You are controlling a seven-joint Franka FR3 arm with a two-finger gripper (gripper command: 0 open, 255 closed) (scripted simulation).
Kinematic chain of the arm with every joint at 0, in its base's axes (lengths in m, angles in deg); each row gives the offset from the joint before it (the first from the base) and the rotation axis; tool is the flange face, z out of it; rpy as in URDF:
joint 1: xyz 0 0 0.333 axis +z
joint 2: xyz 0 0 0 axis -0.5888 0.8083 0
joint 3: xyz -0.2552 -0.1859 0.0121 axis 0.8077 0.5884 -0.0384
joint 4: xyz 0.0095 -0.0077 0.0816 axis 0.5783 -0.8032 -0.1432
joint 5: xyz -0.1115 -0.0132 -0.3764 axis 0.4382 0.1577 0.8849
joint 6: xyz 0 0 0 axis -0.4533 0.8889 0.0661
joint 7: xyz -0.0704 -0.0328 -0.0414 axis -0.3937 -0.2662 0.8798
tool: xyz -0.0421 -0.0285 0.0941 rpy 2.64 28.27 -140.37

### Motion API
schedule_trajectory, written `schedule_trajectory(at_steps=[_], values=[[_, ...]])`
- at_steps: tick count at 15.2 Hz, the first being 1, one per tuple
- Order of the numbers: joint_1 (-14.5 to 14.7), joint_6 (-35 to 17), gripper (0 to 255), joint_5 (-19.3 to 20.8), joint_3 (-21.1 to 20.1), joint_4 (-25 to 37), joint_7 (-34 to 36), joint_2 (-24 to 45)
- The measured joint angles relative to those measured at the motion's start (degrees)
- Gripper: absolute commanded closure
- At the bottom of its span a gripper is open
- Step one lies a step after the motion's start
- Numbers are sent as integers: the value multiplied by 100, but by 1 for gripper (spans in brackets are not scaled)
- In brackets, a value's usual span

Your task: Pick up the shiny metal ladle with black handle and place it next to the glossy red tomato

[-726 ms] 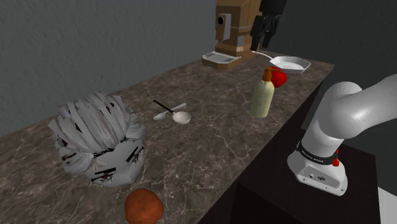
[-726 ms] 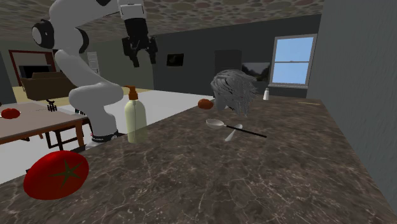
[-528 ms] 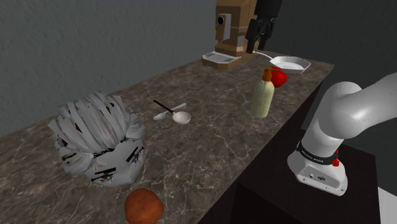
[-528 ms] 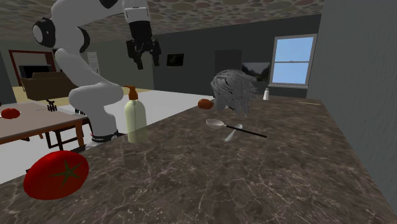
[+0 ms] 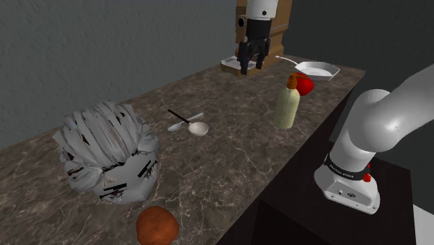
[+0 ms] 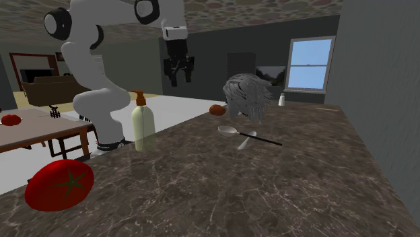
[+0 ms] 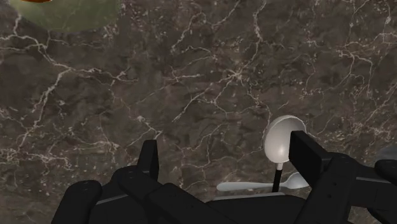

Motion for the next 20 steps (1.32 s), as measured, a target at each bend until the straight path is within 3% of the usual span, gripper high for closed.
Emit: schedule_trajectory(at_steps=[12,20], values=[[149,-1192,0,185,-694,982,889,2445],[364,-1429,0,647,-918,2345,1562,4291]])
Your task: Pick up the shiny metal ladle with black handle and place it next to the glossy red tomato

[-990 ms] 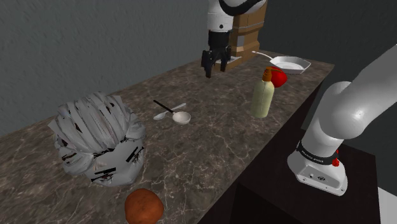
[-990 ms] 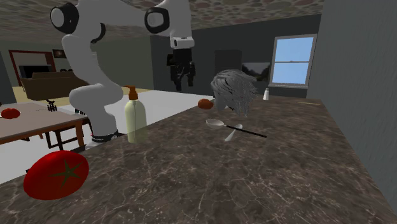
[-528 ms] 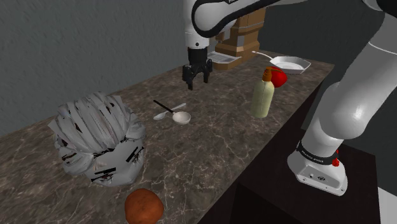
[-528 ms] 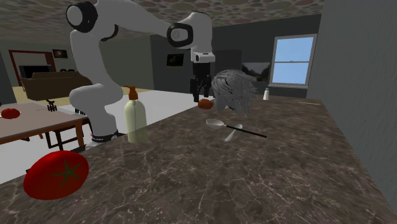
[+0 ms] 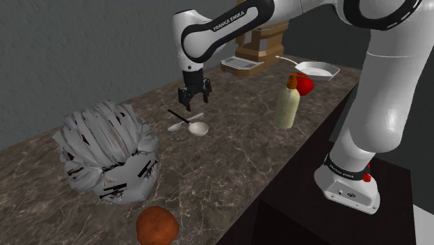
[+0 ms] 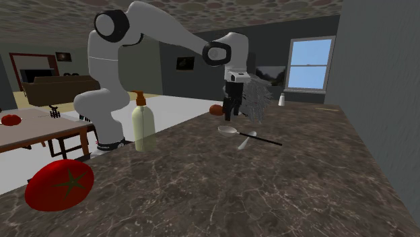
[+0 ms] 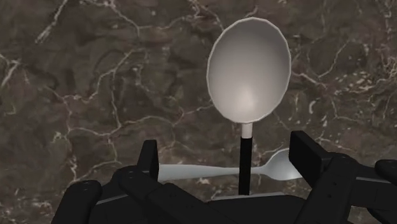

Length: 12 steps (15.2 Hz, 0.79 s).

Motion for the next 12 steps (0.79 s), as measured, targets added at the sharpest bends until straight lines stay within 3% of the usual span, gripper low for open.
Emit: schedule_trajectory(at_steps=[5,12], values=[[243,20,0,297,-10,1028,366,1175],[288,-353,0,373,18,942,422,1498]])
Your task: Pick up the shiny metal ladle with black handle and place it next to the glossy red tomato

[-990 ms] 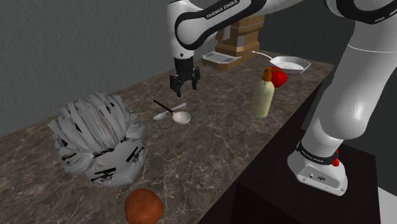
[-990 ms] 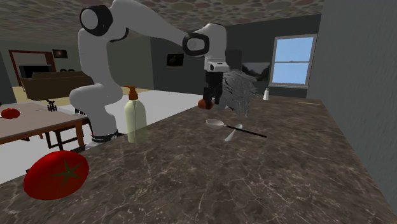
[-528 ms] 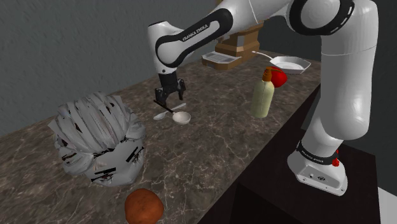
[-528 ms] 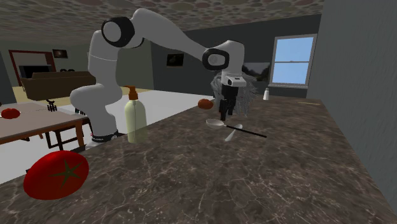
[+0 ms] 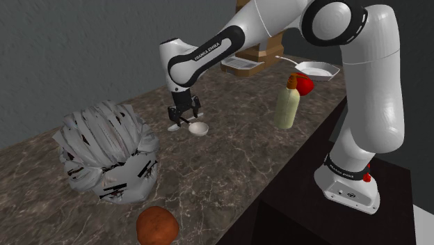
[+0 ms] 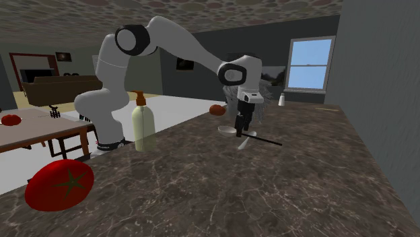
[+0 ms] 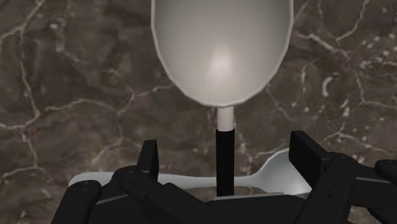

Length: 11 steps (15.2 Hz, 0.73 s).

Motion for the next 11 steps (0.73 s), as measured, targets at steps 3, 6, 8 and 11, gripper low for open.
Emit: schedule_trajectory(at_steps=[3,6,8,11], values=[[13,-91,0,11,2,-41,16,51],[12,-109,0,12,3,-57,16,52],[12,-110,255,12,3,-57,16,53],[12,-110,255,12,3,-57,16,53]])
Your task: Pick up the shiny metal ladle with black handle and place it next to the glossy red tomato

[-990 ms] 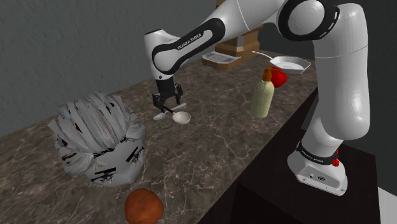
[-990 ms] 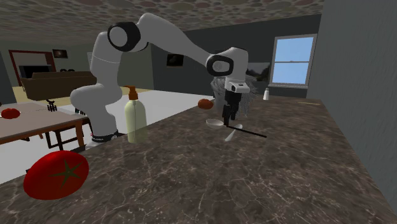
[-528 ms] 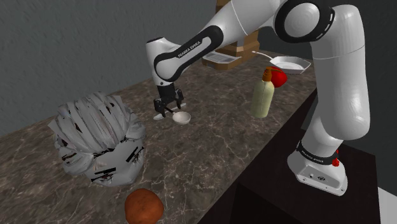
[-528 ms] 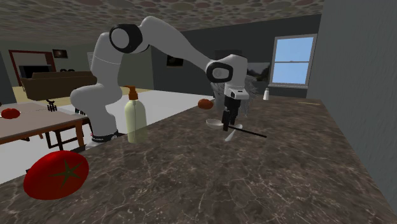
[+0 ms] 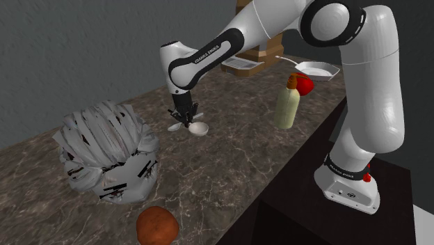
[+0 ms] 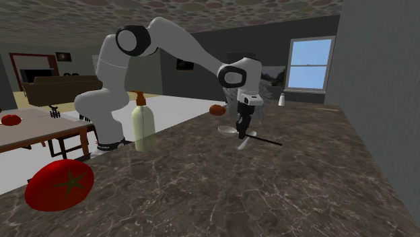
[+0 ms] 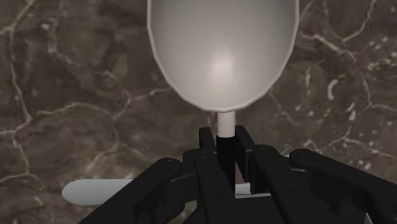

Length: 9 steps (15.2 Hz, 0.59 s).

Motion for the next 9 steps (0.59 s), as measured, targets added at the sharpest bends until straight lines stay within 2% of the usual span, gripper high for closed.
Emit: schedule_trajectory(at_steps=[9], values=[[-4,61,255,-9,-5,19,-3,-42]])
